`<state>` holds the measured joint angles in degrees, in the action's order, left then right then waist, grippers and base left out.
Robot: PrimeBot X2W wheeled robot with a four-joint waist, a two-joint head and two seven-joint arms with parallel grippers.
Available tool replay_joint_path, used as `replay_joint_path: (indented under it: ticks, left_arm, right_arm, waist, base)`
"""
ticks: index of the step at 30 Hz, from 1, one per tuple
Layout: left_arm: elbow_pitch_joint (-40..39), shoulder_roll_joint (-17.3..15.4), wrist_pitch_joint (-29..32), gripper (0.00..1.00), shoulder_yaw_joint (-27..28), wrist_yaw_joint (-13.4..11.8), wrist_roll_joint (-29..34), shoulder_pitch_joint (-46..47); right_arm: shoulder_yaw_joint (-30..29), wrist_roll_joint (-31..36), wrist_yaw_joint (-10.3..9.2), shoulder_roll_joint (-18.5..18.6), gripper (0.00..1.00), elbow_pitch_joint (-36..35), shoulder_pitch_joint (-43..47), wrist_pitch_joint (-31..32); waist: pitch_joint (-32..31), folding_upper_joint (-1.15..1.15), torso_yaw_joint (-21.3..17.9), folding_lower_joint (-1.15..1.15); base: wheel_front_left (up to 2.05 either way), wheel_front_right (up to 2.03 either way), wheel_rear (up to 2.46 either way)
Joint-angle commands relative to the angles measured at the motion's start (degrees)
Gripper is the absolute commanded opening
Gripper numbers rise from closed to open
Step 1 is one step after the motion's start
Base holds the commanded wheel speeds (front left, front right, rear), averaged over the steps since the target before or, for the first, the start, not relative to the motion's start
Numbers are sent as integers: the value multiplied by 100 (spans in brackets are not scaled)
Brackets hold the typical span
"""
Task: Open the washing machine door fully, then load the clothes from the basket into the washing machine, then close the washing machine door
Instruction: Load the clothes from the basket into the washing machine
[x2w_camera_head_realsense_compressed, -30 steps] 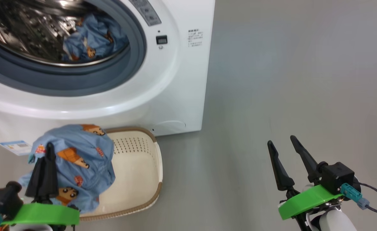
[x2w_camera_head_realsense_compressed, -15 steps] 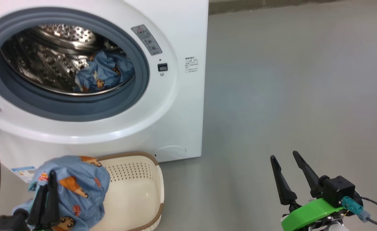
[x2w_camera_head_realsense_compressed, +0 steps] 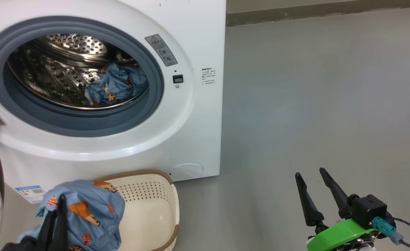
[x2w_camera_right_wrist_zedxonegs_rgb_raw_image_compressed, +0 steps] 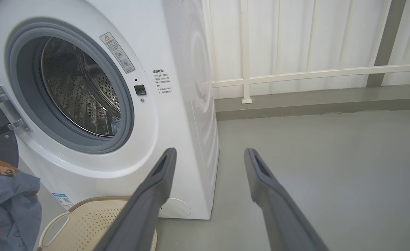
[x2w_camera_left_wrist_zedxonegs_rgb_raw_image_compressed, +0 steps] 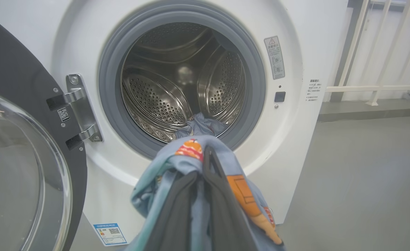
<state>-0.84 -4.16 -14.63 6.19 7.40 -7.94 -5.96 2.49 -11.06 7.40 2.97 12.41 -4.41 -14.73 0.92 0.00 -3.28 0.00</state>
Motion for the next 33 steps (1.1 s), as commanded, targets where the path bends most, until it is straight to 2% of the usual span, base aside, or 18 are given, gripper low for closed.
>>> replay_joint_path:
  ticks: [1, 10, 17, 33]
  left_arm:
    - [-173, -36, -37, 0, 189, 9, 46, 93]
    - [-71, -15, -37, 0, 160, 9, 6, 220]
    - [47, -20, -37, 0, 236, 9, -284, 762]
    - [268, -658, -37, 0, 659, 9, -562, 2883]
  right_arm:
    - [135, 20, 9, -10, 100, -160, -50, -27]
    - [151, 0, 9, -10, 100, -186, -98, -27]
    - [217, -47, 9, -10, 100, -207, -186, -27]
    - [375, -157, 9, -10, 100, -398, -550, -27]
  waist:
    - [16, 0, -3, 0]
    - [239, 0, -41, 0]
    - [653, 0, -147, 0]
    - [1814, 0, -524, 0]
  base:
    - [0, 0, 0]
    - [0, 0, 0]
    - [0, 0, 0]
    - [0, 0, 0]
